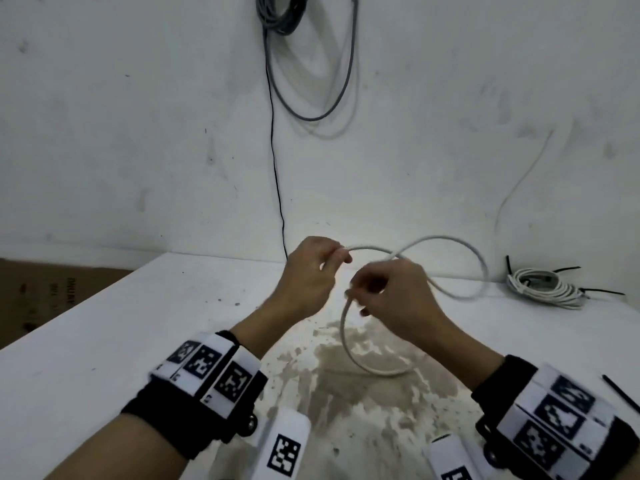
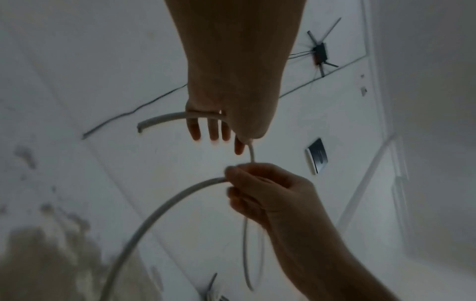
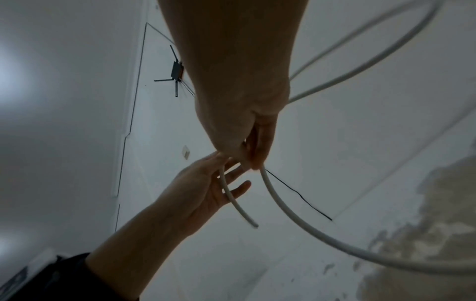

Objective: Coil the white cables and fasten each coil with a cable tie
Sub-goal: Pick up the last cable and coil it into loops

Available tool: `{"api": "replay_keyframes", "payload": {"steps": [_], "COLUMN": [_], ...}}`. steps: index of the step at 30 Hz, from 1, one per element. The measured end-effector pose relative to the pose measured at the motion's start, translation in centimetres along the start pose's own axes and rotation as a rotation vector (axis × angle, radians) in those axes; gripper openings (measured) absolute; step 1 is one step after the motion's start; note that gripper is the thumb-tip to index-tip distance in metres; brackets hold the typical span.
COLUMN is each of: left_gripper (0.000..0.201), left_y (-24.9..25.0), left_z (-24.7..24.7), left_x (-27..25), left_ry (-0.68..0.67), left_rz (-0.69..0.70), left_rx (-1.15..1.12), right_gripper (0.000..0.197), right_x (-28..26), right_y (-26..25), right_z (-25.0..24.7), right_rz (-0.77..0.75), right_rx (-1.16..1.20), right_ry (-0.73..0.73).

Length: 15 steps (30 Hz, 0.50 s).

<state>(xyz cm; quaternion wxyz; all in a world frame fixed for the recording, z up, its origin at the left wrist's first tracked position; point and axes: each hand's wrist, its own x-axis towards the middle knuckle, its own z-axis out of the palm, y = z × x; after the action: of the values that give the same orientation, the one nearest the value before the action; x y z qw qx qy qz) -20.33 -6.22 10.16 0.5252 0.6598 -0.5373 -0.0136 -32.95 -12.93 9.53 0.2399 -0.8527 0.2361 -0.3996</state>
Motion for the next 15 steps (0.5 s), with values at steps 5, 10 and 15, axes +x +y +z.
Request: {"api": "replay_keyframes", "payload": {"steps": [5, 10, 15], "left_gripper": [0.027, 0.029, 0.03], "left_y": [0.3, 0.0, 0.9], "left_z": [-1.8, -2.6, -4.5], "left_x": [1.2, 2.2, 3.1], "left_ry": [-0.055, 0.075, 0.196], "left_rz": [0.075, -0.013, 0.051], "left_rx": [-0.004, -0.298, -0.58], "right_gripper": [0.055, 0.017, 0.009], "right_x": [2.8, 4.5, 6.9], "right_y": [0.6, 1.3, 2.6], "right_z": [-1.2, -1.0, -2.3], "right_rz": [0.024, -0.017, -0.007], "right_rx": [-0.136, -0.376, -0.398], "right_ry": [0.225, -0.079, 0.047]}}
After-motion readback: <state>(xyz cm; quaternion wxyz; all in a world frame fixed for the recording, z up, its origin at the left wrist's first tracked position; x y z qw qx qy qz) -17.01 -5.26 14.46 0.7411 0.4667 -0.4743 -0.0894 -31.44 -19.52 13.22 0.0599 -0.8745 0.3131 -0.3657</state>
